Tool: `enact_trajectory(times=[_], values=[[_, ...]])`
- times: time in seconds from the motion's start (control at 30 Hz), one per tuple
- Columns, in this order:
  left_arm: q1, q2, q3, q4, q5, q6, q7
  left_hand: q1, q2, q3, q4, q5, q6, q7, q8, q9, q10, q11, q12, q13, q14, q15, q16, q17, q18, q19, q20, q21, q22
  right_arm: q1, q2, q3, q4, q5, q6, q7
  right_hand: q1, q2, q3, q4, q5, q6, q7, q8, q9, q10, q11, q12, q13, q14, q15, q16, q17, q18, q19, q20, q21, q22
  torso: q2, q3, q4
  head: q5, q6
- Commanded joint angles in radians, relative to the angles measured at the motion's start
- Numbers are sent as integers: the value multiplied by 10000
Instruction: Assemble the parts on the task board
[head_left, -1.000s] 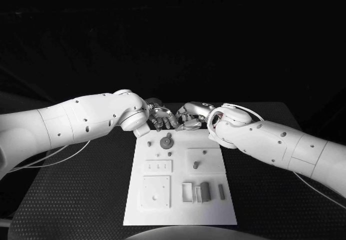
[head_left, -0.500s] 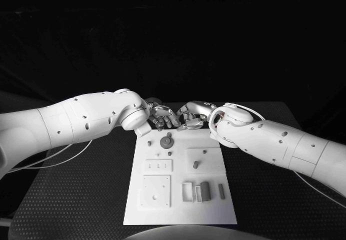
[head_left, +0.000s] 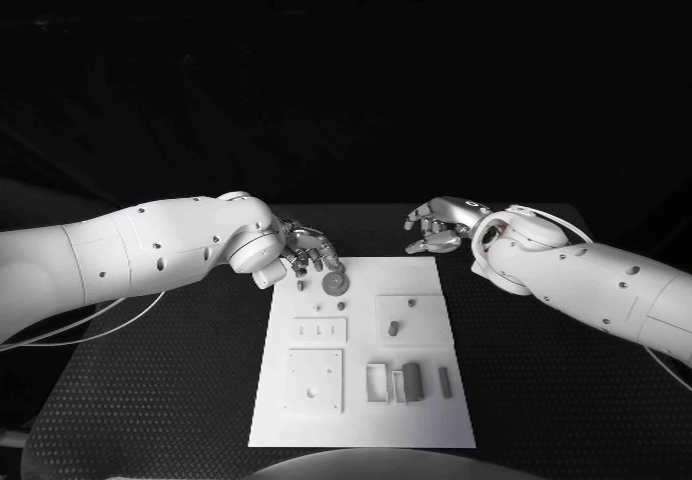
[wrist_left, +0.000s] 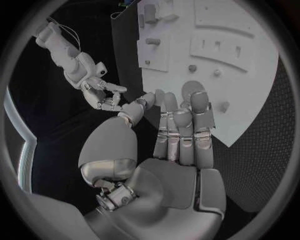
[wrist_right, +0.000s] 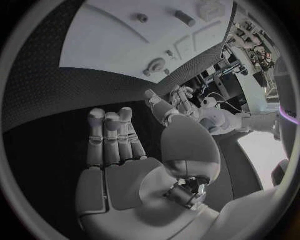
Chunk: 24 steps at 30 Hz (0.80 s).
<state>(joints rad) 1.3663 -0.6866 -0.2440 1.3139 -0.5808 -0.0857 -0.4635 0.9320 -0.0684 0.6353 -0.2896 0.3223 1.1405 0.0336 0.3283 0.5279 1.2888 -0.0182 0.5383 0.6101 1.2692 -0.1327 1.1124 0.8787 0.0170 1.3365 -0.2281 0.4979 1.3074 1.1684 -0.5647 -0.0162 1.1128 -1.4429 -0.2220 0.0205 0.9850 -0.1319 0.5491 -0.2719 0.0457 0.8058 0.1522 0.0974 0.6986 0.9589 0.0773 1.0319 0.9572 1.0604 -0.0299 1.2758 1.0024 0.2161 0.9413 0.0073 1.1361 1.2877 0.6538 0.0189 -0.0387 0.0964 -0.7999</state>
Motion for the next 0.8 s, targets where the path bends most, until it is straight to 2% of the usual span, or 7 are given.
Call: enact_trajectory(times=[0.03,0.1,0.17,0.2,0.43,0.63,0.8], values=[[45,-108,40,271,-608,-330,-581,28,127,129,-9,1327,232,44,405,990,601,-475,100,68,503,-404,106,10,260,402,-357,145,266,16,-240,3,-90,340,-411,-5,84,-1,-56,-4,27,-372,390,0,-14,-42,1,-43,-14,-42,-8,-62,-14,457,-61,-9,-50,-6,-17,38,-10,82,-76],[25,-304,40,503,-971,-415,-687,-109,57,197,2,1623,379,-26,460,1093,697,-544,270,174,578,-467,293,40,245,490,-388,377,270,16,-388,3,-147,488,-510,5,95,7,-59,-1,26,-350,385,13,-12,-30,-4,-36,-26,-36,-12,-62,-19,457,-56,-1,-49,-7,-14,33,-17,96,-116],[-19,-464,40,699,-1098,-456,-760,-209,0,228,6,1752,498,-83,513,1182,756,-598,411,263,611,-518,462,76,239,543,-421,576,271,16,-495,3,-152,563,-593,31,100,12,-60,0,26,-340,382,20,-11,-27,-6,-34,-31,-34,-14,-61,-21,457,-54,2,-49,-8,-5,21,-17,105,-140],[-50,-547,40,796,-1163,-479,-777,-226,-32,257,6,1824,536,-104,531,1223,773,-618,479,308,607,-535,533,90,237,543,-432,656,268,16,-531,3,-175,691,-656,45,105,14,-61,-1,26,-334,381,23,-11,-25,-8,-33,-35,-32,-16,-61,-22,457,-53,4,-48,-8,-9,38,-17,112,-174],[-224,-918,37,1381,-1690,-596,-929,-320,-112,301,25,1882,717,-194,622,1393,842,-700,761,484,633,-604,903,160,235,582,-474,1048,266,16,-602,5,-428,1683,-1330,305,122,4,-67,-8,26,-335,380,24,-15,-20,-10,-32,-51,-30,-20,-65,-30,457,-52,12,-50,-10,-30,81,11,139,-362],[-512,-1131,34,1721,-2170,-894,-1072,-349,-154,327,30,1893,850,-258,680,1492,911,-759,933,575,651,-651,1181,196,199,626,-450,1353,264,74,-535,12,-730,2368,-1662,481,105,-9,-86,19,27,-360,393,10,-33,-45,3,-60,-108,-61,-7,-109,-64,457,-80,40,-85,-25,-79,142,30,151,-558],[-870,-1246,33,1905,-2492,-1206,-1125,-356,-178,344,28,1919,922,-292,709,1542,945,-787,1028,620,651,-674,1341,205,182,639,-436,1532,262,132,-427,19,-1024,2643,-1674,520,107,0,-88,27,26,-359,395,12,-38,-55,5,-72,-133,-72,-4,-127,-79,457,-92,51,-101,-33,-92,163,63,151,-675]])
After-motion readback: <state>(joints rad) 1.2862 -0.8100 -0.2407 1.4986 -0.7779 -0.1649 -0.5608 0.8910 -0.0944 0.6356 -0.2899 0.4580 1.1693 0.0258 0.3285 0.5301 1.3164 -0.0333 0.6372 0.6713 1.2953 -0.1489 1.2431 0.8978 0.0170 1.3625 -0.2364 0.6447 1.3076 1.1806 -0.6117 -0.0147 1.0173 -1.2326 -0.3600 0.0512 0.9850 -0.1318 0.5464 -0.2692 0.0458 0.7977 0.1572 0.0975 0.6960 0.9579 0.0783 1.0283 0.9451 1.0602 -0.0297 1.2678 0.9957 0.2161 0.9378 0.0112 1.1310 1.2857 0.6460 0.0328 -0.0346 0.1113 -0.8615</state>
